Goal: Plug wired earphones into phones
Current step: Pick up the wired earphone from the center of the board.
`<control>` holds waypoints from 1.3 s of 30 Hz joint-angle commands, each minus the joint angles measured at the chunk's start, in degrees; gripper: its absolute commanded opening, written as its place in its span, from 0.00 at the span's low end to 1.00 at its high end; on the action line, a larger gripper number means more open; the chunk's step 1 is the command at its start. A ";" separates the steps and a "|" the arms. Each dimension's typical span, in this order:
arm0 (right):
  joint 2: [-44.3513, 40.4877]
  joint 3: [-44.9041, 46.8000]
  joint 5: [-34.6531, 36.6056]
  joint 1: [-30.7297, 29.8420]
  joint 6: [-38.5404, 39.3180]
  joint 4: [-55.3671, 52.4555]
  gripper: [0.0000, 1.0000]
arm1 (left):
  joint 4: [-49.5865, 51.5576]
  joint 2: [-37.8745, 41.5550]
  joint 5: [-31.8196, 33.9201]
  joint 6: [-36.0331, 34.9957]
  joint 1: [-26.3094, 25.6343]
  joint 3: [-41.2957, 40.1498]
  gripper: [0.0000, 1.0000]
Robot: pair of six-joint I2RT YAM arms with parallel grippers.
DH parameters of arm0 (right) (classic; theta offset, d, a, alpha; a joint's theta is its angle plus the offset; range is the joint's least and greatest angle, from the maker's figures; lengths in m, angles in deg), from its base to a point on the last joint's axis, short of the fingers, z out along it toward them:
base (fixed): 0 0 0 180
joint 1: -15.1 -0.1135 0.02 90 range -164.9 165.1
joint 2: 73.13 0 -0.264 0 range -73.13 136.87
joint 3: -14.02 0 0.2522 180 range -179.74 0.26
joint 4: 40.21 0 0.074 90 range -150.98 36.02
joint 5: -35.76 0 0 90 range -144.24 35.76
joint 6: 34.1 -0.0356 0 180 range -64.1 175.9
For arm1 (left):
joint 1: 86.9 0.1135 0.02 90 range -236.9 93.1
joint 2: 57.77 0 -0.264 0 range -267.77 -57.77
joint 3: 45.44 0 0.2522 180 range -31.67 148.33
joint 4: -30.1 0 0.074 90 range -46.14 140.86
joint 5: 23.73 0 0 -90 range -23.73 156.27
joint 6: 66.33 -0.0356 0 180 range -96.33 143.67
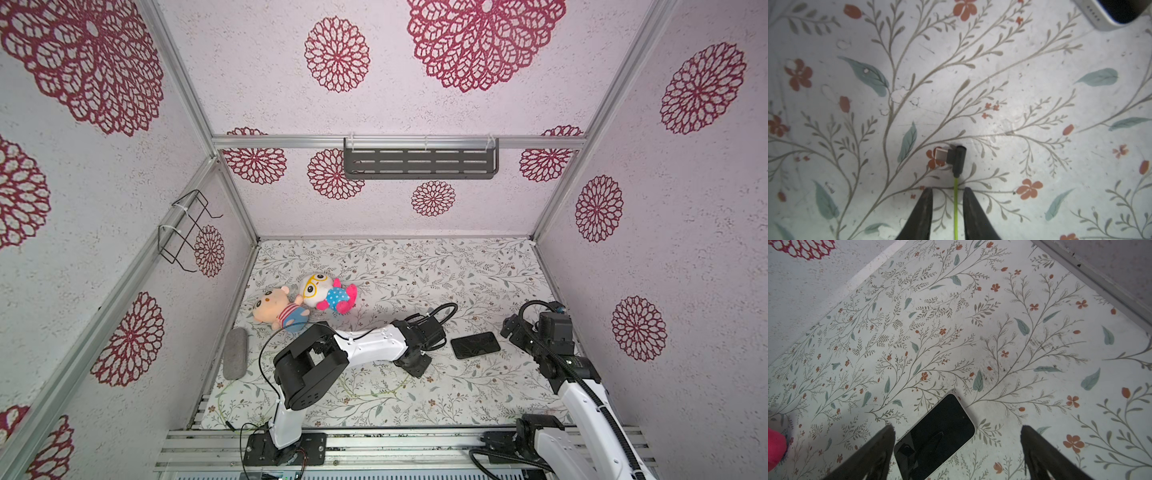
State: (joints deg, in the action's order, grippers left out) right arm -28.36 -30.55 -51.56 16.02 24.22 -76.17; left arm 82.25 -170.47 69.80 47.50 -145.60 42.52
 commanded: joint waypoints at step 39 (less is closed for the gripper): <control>-3.70 5.86 -31.07 -16.22 4.28 46.17 0.93 | -8.33 31.02 -26.05 -5.47 10.84 -10.27 0.00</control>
State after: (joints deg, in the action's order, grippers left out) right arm -31.25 -25.96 -70.82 0.29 28.26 -48.65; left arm 77.90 -143.92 52.08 44.81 -136.11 34.28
